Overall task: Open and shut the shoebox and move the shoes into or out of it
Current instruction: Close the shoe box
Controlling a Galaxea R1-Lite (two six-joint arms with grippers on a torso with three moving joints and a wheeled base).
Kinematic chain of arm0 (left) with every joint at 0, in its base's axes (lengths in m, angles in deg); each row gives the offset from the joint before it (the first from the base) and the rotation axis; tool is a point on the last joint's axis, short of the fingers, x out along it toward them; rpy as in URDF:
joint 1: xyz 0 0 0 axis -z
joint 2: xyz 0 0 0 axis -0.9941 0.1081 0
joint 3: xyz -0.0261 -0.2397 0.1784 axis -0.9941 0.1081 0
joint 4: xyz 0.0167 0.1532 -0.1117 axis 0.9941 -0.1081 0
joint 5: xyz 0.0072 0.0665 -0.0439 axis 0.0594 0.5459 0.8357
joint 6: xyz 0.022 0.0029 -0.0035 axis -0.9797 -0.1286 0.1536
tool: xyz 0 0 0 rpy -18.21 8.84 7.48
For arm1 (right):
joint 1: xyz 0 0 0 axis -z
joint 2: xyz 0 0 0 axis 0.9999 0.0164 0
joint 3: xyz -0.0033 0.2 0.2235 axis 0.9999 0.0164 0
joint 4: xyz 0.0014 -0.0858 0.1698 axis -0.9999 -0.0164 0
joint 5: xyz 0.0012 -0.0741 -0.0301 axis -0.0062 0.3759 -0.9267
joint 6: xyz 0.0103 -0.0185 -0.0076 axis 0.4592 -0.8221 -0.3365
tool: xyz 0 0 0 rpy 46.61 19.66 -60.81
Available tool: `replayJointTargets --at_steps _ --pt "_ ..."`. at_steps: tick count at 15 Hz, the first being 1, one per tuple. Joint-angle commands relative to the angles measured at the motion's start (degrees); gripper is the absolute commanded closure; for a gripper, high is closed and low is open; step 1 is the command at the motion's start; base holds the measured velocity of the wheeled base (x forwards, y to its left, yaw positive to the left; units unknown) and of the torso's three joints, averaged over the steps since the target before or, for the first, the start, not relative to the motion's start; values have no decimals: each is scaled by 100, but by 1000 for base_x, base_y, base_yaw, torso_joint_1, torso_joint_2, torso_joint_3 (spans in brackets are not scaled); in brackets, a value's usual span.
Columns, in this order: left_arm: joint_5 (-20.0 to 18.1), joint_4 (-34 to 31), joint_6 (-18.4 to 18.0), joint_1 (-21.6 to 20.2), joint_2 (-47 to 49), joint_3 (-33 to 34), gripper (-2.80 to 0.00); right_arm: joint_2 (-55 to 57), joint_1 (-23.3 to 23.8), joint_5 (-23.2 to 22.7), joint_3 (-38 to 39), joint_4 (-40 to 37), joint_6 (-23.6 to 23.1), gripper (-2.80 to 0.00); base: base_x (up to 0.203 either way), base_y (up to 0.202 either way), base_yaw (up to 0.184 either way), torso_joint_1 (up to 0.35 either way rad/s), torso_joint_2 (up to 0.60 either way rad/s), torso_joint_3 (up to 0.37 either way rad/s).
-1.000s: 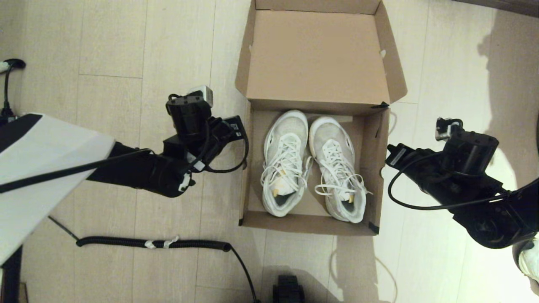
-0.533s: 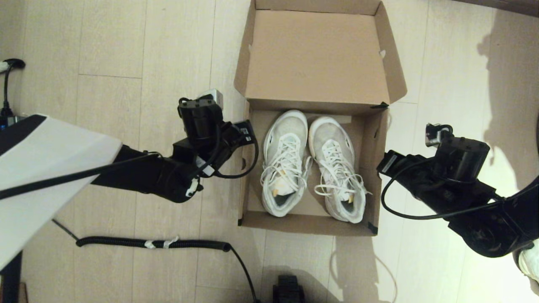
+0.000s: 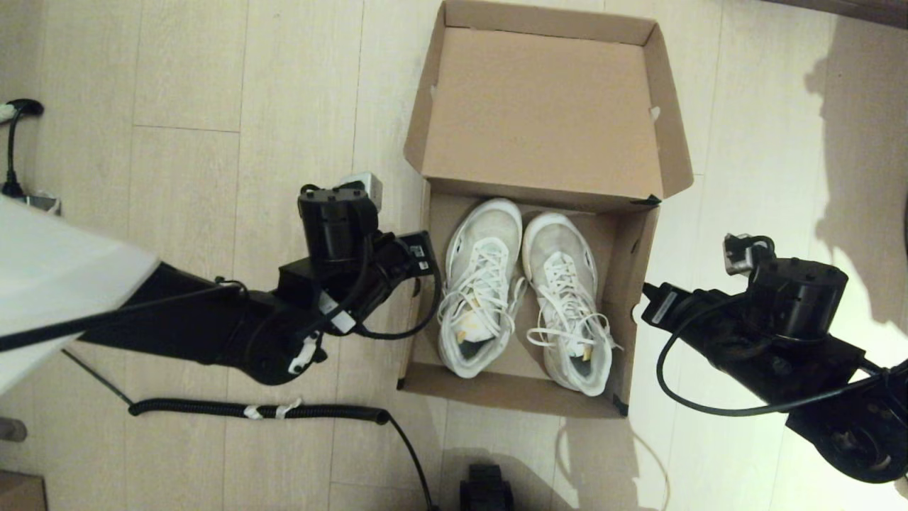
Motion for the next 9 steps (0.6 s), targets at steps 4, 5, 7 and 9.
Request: replayJointTargets --at_steps 4,5,7,9 --pt "131 23 144 281 -787 1092 0 -545 411 48 230 21 -126 0 0 0 0 0 0 0" --pt "212 28 152 293 -930 1350 0 -536 635 42 168 19 -248 0 0 0 0 0 0 0" --pt "281 65 159 248 -1224 1680 0 -412 977 4 -145 18 -325 0 0 0 0 0 0 0" --pt "240 74 119 -171 -1257 1572 0 -188 1280 -5 -617 15 -350 0 0 0 0 0 0 0"
